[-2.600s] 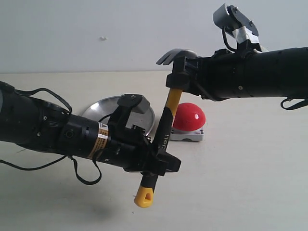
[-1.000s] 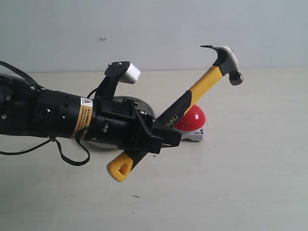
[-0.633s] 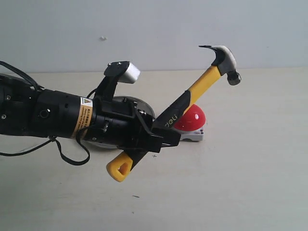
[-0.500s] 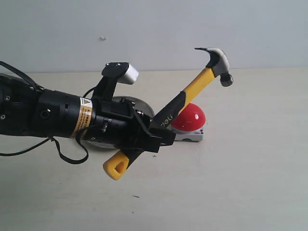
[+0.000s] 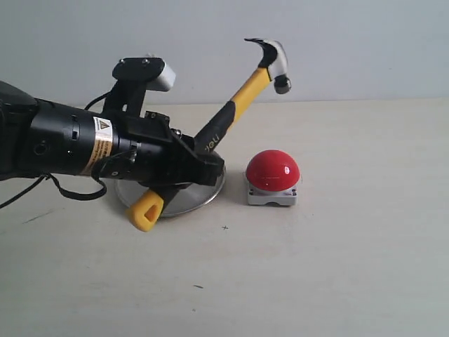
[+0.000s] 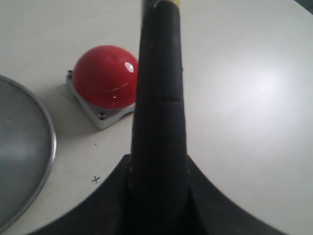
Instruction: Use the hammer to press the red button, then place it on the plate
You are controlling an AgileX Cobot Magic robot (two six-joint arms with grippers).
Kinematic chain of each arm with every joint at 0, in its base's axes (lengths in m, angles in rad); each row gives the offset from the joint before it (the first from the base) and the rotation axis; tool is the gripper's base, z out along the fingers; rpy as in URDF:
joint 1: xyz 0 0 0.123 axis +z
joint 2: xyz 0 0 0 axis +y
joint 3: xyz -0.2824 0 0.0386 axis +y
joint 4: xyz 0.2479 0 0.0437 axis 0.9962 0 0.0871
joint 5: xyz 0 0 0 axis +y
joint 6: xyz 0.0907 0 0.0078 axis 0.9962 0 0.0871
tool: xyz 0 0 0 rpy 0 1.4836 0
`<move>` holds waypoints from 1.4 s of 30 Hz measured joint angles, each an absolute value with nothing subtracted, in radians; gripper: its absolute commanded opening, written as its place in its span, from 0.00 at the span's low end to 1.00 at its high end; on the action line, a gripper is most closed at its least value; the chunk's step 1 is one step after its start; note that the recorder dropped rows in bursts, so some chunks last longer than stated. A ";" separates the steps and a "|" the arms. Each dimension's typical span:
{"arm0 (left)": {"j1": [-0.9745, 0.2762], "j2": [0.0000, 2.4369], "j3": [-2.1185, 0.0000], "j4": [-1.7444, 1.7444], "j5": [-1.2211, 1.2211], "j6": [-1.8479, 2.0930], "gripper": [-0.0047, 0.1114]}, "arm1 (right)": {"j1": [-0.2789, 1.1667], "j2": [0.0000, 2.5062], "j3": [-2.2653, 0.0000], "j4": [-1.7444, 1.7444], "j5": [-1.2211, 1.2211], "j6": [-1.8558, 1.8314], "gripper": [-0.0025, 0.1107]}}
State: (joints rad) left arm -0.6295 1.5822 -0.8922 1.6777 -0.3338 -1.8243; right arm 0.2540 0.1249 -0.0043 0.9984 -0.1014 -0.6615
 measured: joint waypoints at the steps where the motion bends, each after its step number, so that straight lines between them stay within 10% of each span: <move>1: -0.631 1.580 -0.892 1.679 -0.308 -1.843 0.04 | 0.254 0.125 -0.004 0.998 -0.101 -0.661 0.02; 22: -1.032 1.579 -0.930 1.181 0.544 -1.505 0.04 | 0.254 0.125 -0.004 0.998 -0.101 -0.661 0.02; 32: -1.050 1.577 -1.116 0.405 0.706 -0.631 0.04 | 0.254 0.125 -0.004 0.998 -0.099 -0.661 0.02; 42: -1.050 1.577 -1.169 0.324 0.725 -0.706 0.04 | 0.254 0.125 -0.004 0.998 -0.099 -0.661 0.02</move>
